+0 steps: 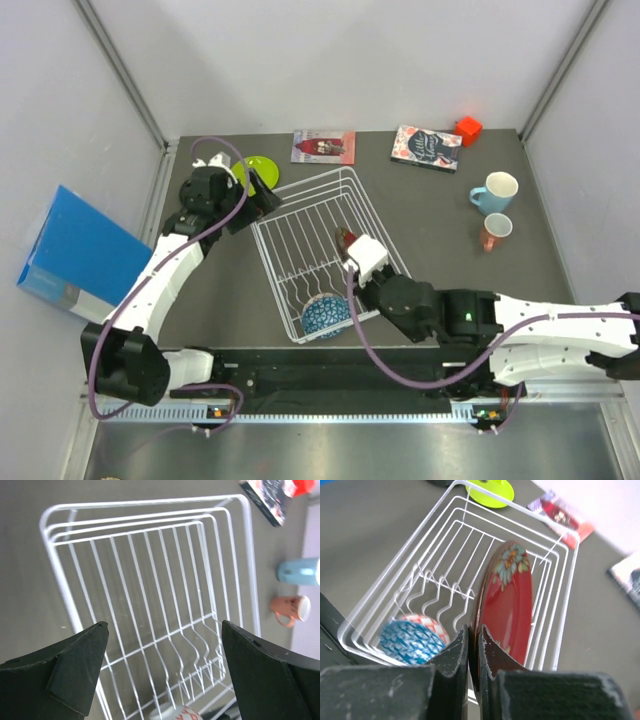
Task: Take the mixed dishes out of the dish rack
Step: Pick up the plate from the dish rack, then place the plate at the center of the board.
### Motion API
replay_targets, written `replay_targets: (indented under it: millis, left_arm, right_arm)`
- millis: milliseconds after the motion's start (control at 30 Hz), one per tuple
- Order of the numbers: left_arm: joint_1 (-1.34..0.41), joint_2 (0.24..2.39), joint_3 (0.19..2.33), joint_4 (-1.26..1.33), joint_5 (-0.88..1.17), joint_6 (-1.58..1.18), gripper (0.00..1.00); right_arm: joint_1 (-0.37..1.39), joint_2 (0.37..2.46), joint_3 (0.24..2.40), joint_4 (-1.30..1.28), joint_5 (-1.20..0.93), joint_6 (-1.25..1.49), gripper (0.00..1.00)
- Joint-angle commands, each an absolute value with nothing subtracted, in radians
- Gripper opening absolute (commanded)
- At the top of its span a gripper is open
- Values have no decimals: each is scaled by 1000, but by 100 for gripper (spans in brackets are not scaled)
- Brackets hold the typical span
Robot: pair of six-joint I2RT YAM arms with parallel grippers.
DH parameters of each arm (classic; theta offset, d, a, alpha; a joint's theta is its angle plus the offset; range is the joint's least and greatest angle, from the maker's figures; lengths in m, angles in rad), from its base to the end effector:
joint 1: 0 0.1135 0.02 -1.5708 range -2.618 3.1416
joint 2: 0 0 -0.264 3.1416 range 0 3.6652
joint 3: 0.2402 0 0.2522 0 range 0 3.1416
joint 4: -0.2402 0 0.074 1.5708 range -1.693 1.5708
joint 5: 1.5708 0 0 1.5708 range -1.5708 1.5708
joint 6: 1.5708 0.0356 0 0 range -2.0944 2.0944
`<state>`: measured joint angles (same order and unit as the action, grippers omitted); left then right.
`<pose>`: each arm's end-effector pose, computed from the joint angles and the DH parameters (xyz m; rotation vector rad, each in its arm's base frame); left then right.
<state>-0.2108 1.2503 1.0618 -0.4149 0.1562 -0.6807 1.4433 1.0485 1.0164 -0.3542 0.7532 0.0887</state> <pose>0.2713 -0.0637 0.3151 -0.4328 2.2045 -0.6669 0.0531 0.2227 0.3567 -0.7545 1.7021 0.3264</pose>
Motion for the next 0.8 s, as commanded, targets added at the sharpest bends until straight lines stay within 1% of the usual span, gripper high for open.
replay_targets:
  millis: [0, 33, 67, 100, 167, 200, 267, 300, 400, 467, 633, 767]
  left_arm:
    - [-219, 1243, 1118, -410, 303, -664, 99]
    - [-222, 1241, 1124, -410, 334, -658, 99]
    - [-232, 1232, 1127, -403, 380, -654, 99]
    - [-239, 1224, 1127, -393, 417, -632, 99]
    - [-271, 1201, 1129, -376, 481, -612, 99]
    - [-287, 1197, 1140, -386, 486, -583, 99]
    - [-330, 1192, 1158, -441, 498, -551, 99]
    - [-345, 1195, 1179, -463, 500, -517, 99]
    - [-403, 1210, 1198, -527, 532, -465, 99]
    - [-463, 1206, 1192, -558, 516, -425, 99]
    - [-511, 1193, 1157, -600, 512, -385, 95]
    - [-535, 1183, 1125, -609, 523, -367, 88]
  right_arm:
    - [1531, 937, 846, -57, 804, -350, 0]
    - [1546, 924, 809, 28, 814, -415, 0]
    - [1563, 908, 749, 58, 839, -478, 0]
    - [1595, 904, 724, 84, 851, -599, 0]
    - [1629, 913, 662, 146, 896, -710, 0]
    - [1664, 920, 640, 170, 917, -827, 0]
    - [1690, 958, 580, 250, 977, -934, 0]
    - [1710, 974, 560, 274, 989, -1024, 0]
    - [1758, 1035, 485, 409, 1023, -1179, 0]
    - [1788, 1086, 440, 530, 1031, -1257, 0]
    - [1816, 1124, 436, 596, 1034, -1319, 0]
    - [1819, 1120, 448, 610, 1028, -1336, 0]
